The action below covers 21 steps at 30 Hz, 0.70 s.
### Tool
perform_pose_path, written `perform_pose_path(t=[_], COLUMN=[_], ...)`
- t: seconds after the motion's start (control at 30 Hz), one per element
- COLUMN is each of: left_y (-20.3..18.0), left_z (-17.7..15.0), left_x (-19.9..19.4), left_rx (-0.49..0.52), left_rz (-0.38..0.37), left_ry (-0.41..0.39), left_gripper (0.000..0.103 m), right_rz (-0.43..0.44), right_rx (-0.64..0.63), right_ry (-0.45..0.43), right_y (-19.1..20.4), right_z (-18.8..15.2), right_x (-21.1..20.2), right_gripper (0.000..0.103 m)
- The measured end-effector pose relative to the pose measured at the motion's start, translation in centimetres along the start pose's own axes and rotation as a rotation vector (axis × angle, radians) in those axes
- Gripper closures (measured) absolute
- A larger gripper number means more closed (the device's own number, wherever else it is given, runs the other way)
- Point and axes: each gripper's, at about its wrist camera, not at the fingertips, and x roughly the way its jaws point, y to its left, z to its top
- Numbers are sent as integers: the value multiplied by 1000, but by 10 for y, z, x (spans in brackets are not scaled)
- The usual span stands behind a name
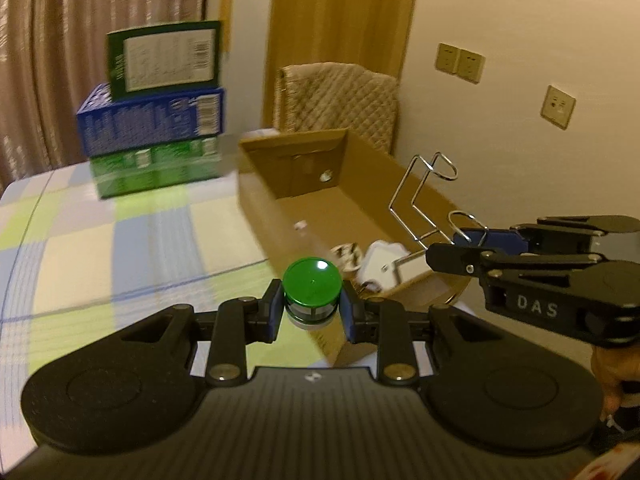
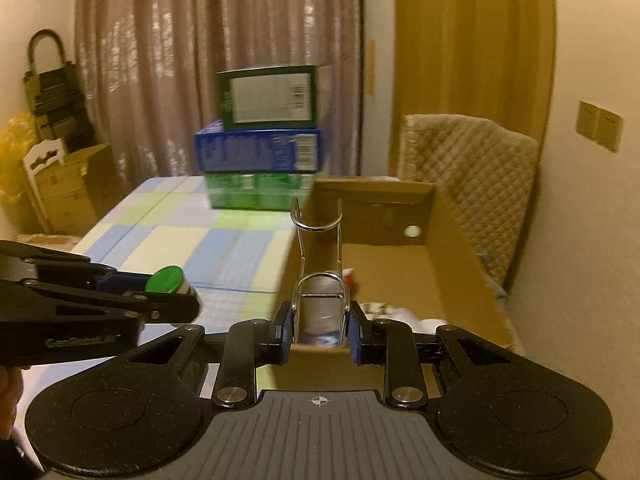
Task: Organize rigid objects
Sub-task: 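Carry the green-capped jar and the wire holder over the cardboard box, then open the left tool to drop the jar into the box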
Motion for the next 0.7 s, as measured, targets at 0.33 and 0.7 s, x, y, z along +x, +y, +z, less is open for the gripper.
perform_pose_path(t=[0.33,0.7], left_y=[-28,-33], left_z=[39,62], left_x=[59,127], left_rx=[38,41], left_rz=[-71,-90], left_ry=[22,95], left_gripper=[79,79], right_rz=[-35,-17], right_rx=[51,91], right_ry=[45,106], right_y=[-72,-114], right_z=[21,33], right_x=[32,77], right_gripper=[79,79])
